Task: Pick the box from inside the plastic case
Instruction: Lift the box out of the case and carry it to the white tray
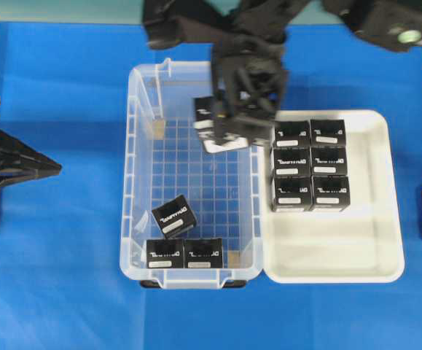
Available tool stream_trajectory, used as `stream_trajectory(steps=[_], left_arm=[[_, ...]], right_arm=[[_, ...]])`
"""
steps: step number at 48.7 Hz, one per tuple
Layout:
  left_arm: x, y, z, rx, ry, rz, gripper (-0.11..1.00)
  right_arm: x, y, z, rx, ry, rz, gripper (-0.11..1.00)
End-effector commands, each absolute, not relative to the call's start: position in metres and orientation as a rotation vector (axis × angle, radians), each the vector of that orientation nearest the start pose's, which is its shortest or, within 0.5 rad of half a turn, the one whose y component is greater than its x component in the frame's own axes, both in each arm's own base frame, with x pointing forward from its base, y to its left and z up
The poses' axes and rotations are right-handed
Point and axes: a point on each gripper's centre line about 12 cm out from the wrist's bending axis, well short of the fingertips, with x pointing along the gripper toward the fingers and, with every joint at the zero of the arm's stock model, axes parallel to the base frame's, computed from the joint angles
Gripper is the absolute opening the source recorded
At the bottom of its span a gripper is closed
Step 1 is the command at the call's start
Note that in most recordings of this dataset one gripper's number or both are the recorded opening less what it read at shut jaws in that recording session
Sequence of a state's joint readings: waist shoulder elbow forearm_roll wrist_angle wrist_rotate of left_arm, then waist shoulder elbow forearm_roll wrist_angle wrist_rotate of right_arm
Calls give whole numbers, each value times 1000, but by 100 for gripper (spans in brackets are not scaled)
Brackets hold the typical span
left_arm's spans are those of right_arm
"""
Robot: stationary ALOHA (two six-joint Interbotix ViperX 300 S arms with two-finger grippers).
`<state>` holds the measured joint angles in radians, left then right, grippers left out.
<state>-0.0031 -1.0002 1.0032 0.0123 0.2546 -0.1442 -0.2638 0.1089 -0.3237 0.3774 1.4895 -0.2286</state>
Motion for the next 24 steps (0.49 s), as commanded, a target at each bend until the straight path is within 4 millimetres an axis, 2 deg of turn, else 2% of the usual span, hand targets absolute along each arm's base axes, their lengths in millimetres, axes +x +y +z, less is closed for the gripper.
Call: stream_trajectory(steps=[1,6,9,18,24], left_arm=[[195,0,315,-130,239,18,-3],[195,0,315,-130,239,18,-3],[195,0,315,-133,239,18,-3],[195,0,315,-133,240,18,-3],[195,0,315,-133,243,20,-3]], right_arm=[[392,-52,397,214,1167,230,62],[367,-37,395,236,1179,228,62],[353,-29,387,262,1186,215,62],[312,-8,344,335,1156,159,62],[292,2,304,345,1097,131,62]])
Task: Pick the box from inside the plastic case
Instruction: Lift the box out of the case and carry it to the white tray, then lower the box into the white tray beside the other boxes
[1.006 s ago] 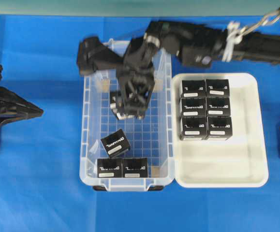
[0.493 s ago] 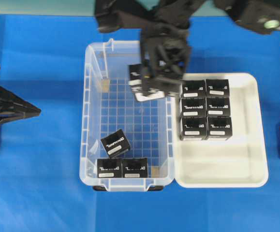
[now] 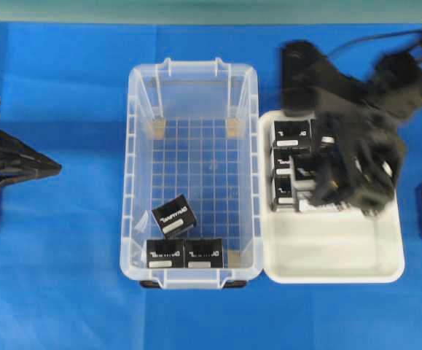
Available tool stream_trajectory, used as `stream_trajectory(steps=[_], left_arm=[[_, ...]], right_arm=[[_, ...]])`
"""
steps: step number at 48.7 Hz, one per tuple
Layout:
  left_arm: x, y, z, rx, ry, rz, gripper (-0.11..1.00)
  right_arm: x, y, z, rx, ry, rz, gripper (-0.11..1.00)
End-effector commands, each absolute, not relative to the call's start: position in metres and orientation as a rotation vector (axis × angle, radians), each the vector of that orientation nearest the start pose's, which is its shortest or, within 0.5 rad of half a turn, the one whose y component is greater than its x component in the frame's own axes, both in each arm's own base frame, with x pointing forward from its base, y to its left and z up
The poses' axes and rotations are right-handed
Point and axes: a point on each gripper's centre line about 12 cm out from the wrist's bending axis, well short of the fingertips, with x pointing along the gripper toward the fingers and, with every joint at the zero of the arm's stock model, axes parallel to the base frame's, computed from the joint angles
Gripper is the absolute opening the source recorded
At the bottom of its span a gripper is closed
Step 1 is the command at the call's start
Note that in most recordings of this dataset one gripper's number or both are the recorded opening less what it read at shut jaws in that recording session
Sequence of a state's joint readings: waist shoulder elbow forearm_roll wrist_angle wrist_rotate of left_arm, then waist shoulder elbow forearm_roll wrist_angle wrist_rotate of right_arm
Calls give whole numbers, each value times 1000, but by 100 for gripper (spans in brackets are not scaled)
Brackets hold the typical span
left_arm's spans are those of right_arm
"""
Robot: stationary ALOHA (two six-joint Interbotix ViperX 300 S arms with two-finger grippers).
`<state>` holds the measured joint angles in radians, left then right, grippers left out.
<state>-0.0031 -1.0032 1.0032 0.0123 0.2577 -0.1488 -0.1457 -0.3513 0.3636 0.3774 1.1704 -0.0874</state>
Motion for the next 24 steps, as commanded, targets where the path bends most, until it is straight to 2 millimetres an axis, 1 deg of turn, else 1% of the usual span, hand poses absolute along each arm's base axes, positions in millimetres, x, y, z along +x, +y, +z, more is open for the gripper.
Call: stream_trajectory(steps=[1,2,6,10,16,24], left_arm=[[195,1,314,-133,245,22,-3],[195,1,314,-135,246,22,-3],[195,1,314,-134,251,23,-3],[195,1,314,-136,252,23,-3],[195,1,314,-142,251,24,-3],[195,1,314,-147,249,25,-3]], right_arm=[[290,4,297,343,1093,127,62],[287,6,286,342,1088,123,62],[280,13,256,338,1093,114,62],[278,18,231,320,1092,110,62],[281,22,204,282,1089,111,62],[290,23,178,238,1105,112,62]])
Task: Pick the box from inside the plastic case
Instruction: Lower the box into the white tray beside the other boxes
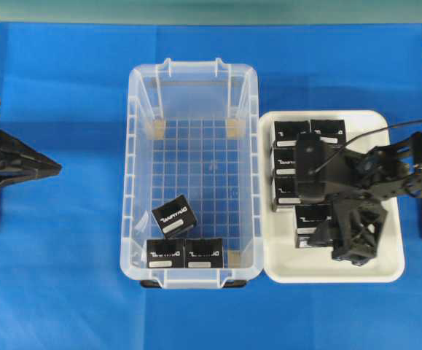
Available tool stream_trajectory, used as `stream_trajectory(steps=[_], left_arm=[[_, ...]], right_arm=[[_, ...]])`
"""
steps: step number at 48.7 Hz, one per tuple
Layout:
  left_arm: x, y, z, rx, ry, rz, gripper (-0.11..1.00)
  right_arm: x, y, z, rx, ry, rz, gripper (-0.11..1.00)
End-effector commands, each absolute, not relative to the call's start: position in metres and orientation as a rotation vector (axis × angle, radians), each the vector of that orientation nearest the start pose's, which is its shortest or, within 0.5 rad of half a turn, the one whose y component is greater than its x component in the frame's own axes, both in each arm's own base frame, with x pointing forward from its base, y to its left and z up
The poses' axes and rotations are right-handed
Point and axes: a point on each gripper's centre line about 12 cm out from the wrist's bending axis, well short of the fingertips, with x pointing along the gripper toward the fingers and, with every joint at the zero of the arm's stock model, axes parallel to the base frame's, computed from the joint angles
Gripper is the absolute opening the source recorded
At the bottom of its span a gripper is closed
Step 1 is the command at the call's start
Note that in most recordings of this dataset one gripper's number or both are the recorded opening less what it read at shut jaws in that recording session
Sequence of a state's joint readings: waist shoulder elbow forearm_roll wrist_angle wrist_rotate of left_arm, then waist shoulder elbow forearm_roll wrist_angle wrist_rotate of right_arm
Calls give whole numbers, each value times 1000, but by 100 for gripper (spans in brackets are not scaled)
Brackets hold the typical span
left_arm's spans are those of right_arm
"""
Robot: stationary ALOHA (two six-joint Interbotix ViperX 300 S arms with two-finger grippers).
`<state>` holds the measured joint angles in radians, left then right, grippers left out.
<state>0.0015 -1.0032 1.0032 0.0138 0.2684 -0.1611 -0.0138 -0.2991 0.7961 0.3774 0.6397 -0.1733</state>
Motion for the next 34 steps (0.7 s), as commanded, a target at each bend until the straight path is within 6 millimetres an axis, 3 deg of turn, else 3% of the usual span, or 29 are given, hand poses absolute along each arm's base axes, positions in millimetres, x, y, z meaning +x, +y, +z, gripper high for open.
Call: stream_trajectory(steps=[1,14,34], left_arm=[[195,1,314,-147,249,25,-3],[195,1,316,-148,246,25,-3],[194,1,314,-145,263,27,-3]], right_arm=[[292,23,175,235,1107,111,62],[308,21,142,198,1114,89,62],[303,20,133,201,1115,72,62]])
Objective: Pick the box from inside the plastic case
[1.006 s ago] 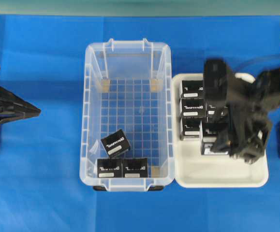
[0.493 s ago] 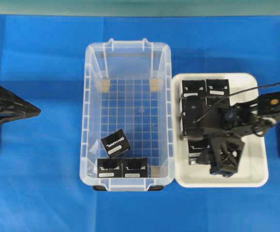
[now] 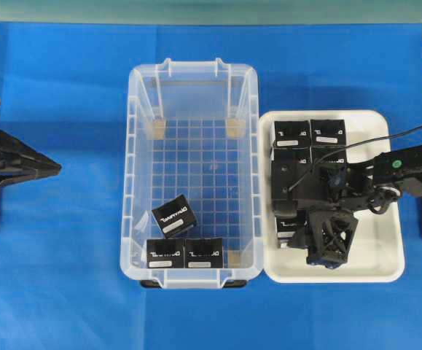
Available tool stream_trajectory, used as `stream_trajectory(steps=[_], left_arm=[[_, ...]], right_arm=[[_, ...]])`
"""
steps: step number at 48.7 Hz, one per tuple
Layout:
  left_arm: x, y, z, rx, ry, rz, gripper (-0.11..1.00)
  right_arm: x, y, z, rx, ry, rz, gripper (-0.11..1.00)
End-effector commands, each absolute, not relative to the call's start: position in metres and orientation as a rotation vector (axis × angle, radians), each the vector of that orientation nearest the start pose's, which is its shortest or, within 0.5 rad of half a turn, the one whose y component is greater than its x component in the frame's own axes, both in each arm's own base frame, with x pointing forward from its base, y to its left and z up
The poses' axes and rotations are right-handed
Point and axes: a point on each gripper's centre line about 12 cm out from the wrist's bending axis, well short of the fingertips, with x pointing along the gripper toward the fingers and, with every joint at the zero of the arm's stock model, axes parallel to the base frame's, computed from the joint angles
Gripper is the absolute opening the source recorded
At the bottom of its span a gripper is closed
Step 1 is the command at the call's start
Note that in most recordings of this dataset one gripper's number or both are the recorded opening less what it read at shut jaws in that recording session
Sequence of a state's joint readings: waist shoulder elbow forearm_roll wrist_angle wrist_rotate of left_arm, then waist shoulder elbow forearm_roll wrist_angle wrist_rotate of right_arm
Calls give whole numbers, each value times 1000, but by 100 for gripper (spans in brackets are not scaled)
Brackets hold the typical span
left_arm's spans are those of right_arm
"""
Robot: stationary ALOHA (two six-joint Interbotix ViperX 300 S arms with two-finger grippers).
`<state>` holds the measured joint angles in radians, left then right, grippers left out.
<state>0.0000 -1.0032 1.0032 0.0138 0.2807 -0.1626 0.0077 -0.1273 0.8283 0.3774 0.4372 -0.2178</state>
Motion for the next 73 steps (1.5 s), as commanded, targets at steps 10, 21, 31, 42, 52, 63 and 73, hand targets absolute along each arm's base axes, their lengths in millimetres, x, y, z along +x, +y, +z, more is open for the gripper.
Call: stream_trajectory(steps=[10,21,31,42,52,63,73], left_arm=[[194,1,313,-145,266,27,-3],[194,1,314,-147,264,27,-3],[192,1,317,-147,254,26,-3],[192,1,317,-147,254,26,-3],[192,1,317,-147,254,26,-3],[192,1,316,-144,255,26,-3],[191,1,314,-145,277,28,-3]], right_arm=[[303,20,134,203,1109,69,62],[305,20,135,208,1103,65,68],[308,19,140,229,1069,45,92],[312,14,158,229,976,30,91],[310,14,194,226,864,42,91],[301,12,240,215,707,50,91],[291,12,264,209,624,59,91]])
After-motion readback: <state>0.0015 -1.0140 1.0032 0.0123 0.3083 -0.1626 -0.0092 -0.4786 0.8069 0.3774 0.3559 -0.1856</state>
